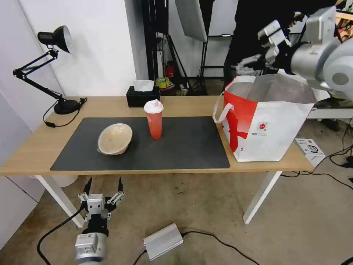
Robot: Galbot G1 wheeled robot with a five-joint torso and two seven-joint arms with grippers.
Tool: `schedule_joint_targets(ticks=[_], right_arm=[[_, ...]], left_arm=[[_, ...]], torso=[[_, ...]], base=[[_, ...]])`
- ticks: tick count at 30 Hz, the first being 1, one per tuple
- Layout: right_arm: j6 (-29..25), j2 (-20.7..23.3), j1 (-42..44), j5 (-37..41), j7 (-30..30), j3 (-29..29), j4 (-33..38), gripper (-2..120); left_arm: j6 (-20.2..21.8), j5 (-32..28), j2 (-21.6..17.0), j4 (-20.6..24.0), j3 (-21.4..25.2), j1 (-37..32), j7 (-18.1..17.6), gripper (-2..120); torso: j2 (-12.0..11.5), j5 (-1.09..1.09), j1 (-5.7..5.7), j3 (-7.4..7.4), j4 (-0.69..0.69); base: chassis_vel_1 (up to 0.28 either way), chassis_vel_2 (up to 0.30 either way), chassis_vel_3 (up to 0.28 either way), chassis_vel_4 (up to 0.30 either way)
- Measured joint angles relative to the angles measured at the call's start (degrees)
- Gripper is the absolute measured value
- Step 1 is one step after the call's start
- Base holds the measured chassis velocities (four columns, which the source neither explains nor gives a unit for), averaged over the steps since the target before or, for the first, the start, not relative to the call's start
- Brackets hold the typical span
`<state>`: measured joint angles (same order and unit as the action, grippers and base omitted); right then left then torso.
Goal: Pick up the trash from the table and place it into the takeout bag.
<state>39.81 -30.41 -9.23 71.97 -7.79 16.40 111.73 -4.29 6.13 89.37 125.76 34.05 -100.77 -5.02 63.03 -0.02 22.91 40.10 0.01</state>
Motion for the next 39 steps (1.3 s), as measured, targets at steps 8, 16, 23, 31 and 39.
schedule_joint_targets(ticks=[8,16,23,31,39], right_arm=[[-5.66,0.51,3.63,-1.22,-5.33,-0.94,3.57,100],[-14.74,8.19,18.81,-17.75,-3.64,-12.05,5.52,100],[-20.21,11.09,29.22,-25.73,-5.90,-19.48,7.75,100],[-22.05,7.40,48.50,-32.09,-7.14,-30.64,11.53,100],[-23.12,-0.08,66.19,-36.19,-9.24,-39.40,15.91,100]], left_arm=[[0.01,0.00,0.17,0.01,0.18,-0.23,-0.02,100],[-0.36,0.00,-0.08,-0.60,0.39,-0.41,-0.08,100],[-0.77,-0.01,-0.26,-1.04,0.62,-0.32,-0.11,100],[-1.50,0.31,1.01,-0.23,1.79,-1.64,-0.21,100],[-1.72,1.05,1.87,0.18,2.04,-2.14,-0.26,100]], torso=[[0.00,0.00,0.00,0.00,0.01],[0.00,0.04,0.00,0.00,-0.02],[0.00,0.02,0.00,0.00,-0.02],[0.00,0.01,0.00,0.00,0.01],[0.00,0.02,0.00,0.00,0.00]], base=[[0.000,0.000,0.000,0.000],[0.000,0.000,0.000,0.000],[0.000,0.000,0.000,0.000],[0.000,0.000,0.000,0.000],[0.000,0.000,0.000,0.000]])
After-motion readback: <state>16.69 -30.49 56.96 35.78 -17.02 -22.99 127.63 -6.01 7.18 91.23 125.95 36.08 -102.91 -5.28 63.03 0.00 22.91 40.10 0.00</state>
